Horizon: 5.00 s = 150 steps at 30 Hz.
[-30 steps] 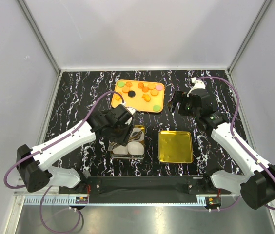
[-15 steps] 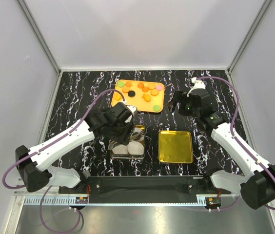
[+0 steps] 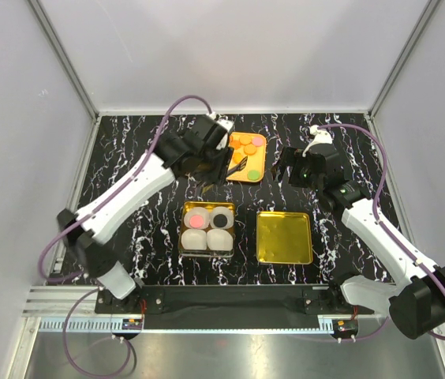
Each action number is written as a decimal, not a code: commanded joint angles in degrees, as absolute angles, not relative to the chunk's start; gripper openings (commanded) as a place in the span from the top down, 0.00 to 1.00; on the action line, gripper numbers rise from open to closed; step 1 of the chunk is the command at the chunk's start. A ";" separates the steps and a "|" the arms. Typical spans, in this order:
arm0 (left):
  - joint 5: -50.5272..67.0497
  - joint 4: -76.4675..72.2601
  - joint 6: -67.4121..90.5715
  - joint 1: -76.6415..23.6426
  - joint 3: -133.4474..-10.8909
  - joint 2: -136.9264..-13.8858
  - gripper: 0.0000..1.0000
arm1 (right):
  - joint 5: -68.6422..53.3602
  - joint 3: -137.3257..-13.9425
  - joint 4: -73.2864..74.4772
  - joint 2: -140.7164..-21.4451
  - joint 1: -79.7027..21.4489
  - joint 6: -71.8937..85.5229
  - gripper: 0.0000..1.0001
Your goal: Pack the cookies
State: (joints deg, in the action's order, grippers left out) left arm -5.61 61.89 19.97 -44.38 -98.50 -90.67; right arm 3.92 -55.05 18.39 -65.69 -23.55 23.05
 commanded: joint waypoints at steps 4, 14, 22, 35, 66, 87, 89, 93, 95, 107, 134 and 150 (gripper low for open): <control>-10.10 59.07 18.45 -41.05 -115.19 -106.76 0.49 | 4.13 -56.25 17.58 -64.95 -23.29 22.32 0.00; -13.27 58.36 21.97 -38.94 -124.28 -119.70 0.49 | 3.78 -56.25 17.49 -64.69 -23.29 22.32 0.00; -11.60 55.99 23.11 -38.67 -120.85 -121.90 0.49 | 3.25 -56.07 17.31 -64.69 -23.29 22.41 0.00; -10.28 54.93 23.82 -38.76 -118.65 -124.01 0.49 | 3.52 -55.99 17.49 -64.25 -23.29 22.24 0.00; -11.51 55.46 23.47 -37.71 -116.81 -123.58 0.52 | 3.43 -55.90 17.49 -64.34 -23.29 22.33 0.00; -9.93 55.28 22.94 -37.53 -118.21 -122.70 0.59 | 3.52 -55.90 17.67 -64.16 -23.29 22.24 0.00; -10.28 55.72 22.41 -37.53 -118.30 -121.82 0.60 | 3.60 -55.90 17.58 -64.25 -23.29 22.32 0.00; -10.28 56.69 21.62 -37.44 -118.30 -119.80 0.60 | 3.60 -55.99 17.58 -64.16 -23.29 22.32 0.00; -10.46 56.95 21.18 -37.44 -118.21 -118.40 0.60 | 3.60 -55.90 17.58 -64.16 -23.29 22.24 0.00; -10.72 57.57 19.95 -37.44 -113.47 -111.37 0.63 | 3.43 -55.90 17.40 -64.60 -23.29 22.41 0.00; -3.96 66.35 16.88 -37.44 -80.35 -71.46 0.62 | 3.43 -56.25 17.40 -66.36 -23.29 22.15 0.00; 1.93 70.40 16.44 -39.64 -65.30 -55.20 0.61 | 3.34 -56.60 17.40 -68.47 -23.29 22.15 0.01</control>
State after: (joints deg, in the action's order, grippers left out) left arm -1.26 71.92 17.45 -39.18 -65.78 -57.93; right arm 3.49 -55.05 18.39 -68.27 -23.55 22.94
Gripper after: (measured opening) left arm 0.394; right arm 0.993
